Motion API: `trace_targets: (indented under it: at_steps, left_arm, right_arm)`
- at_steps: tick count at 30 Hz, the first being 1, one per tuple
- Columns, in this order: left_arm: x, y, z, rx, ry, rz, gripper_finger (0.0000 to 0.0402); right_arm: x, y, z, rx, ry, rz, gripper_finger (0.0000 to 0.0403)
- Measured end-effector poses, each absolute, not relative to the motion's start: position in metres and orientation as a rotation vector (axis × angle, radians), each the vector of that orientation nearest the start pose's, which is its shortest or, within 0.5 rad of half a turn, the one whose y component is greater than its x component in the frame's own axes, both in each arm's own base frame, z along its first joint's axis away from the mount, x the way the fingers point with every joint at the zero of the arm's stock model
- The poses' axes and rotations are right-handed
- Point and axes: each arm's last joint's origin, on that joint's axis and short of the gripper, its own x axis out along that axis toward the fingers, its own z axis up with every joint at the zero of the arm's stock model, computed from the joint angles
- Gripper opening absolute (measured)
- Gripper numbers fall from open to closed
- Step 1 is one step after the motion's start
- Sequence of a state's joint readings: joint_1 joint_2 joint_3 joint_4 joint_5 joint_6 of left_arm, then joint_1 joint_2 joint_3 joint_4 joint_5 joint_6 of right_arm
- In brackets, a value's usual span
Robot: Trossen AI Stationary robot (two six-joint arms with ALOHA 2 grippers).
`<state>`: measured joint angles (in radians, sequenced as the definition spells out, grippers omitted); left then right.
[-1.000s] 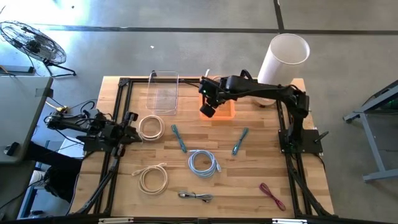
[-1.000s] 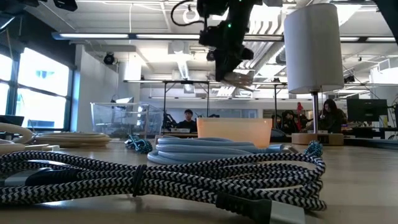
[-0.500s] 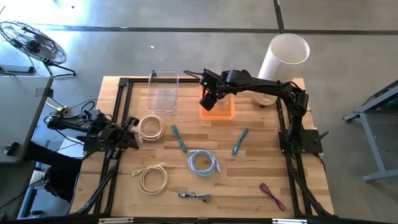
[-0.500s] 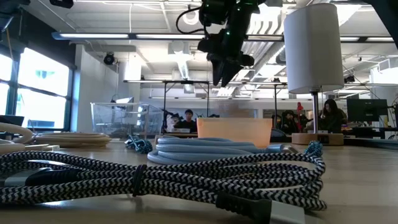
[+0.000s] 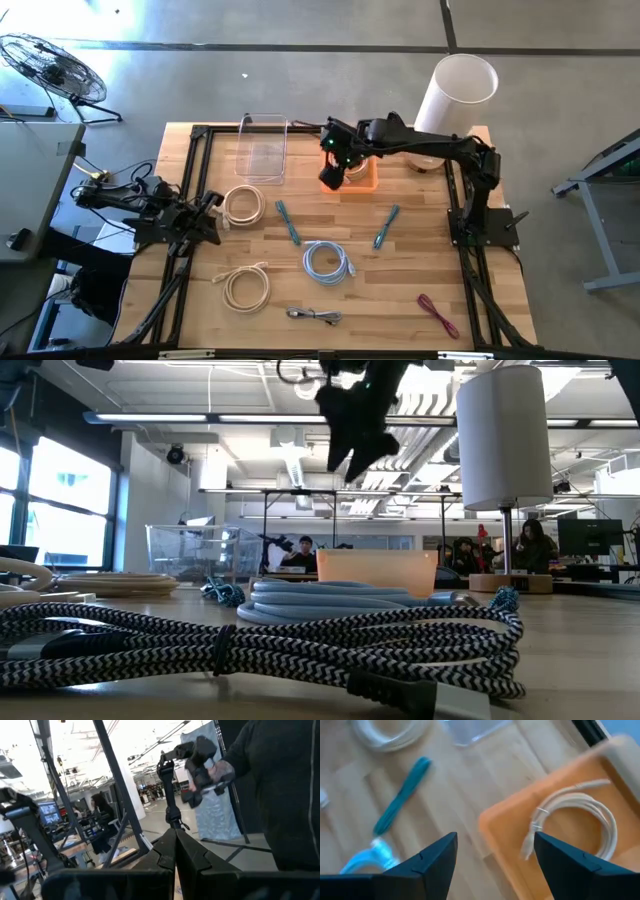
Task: Pick & Place USB Port
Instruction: Put the right black and blue charger cable in the transparent bin
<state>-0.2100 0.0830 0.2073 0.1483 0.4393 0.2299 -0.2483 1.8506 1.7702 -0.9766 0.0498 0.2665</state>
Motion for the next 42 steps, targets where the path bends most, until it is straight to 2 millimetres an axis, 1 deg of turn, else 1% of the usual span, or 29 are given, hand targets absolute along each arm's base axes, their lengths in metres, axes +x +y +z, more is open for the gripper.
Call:
trace_targets:
  at_steps: [4, 6, 9, 13, 17, 20, 22, 28, 30, 33, 36, 39, 42]
  left_arm:
    - [0.079, -0.03, 0.238, 0.249, -0.316, -0.616, 0.0001]
    - [0.08, -0.03, 0.235, 0.246, -0.291, -0.619, 0.0001]
    - [0.081, -0.03, 0.233, 0.242, -0.264, -0.615, 0.0001]
    - [0.081, -0.029, 0.232, 0.239, -0.243, -0.581, 0.0001]
    - [0.082, -0.028, 0.232, 0.236, -0.24, -0.533, 0.0001]
    - [0.082, -0.027, 0.232, 0.235, -0.237, -0.517, 0.0001]
    - [0.083, -0.027, 0.232, 0.233, -0.235, -0.499, 0.0001]
    - [0.083, -0.026, 0.232, 0.222, -0.228, -0.457, 0.0001]
    - [0.083, -0.026, 0.232, 0.197, -0.222, -0.459, 0.0001]
    - [0.083, -0.026, 0.232, 0.156, -0.212, -0.461, 0.0001]
    - [0.083, -0.026, 0.232, 0.131, -0.206, -0.463, 0.0001]
    - [0.083, -0.026, 0.231, 0.128, -0.199, -0.464, 0.0001]
    - [0.084, -0.025, 0.23, 0.126, -0.188, -0.459, 0.0001]
  right_arm:
    - [0.367, -0.057, 0.33, 0.191, 1.057, -0.215, 0.0243]
    - [0.361, -0.035, 0.335, 0.095, 1.096, -0.114, 0.0238]
    - [0.353, -0.009, 0.339, -0.044, 1.138, -0.025, 0.0233]
    - [0.348, 0.01, 0.337, -0.201, 1.192, 0.011, 0.0231]
    - [0.341, 0.017, 0.33, -0.27, 1.269, 0.091, 0.0231]
    - [0.33, 0.019, 0.316, -0.286, 1.408, 0.163, 0.0231]
    - [0.324, 0.02, 0.302, -0.29, 1.483, 0.22, 0.0231]
    - [0.31, 0.027, 0.252, -0.347, 1.63, 0.399, 0.0231]
    - [0.303, 0.028, 0.235, -0.368, 1.671, 0.432, 0.0231]
    - [0.294, 0.028, 0.213, -0.403, 1.725, 0.44, 0.0231]
    - [0.288, 0.026, 0.195, -0.424, 1.748, 0.425, 0.0231]
    - [0.284, 0.025, 0.182, -0.454, 1.745, 0.396, 0.0231]
    - [0.284, 0.023, 0.173, -0.498, 1.723, 0.364, 0.0231]
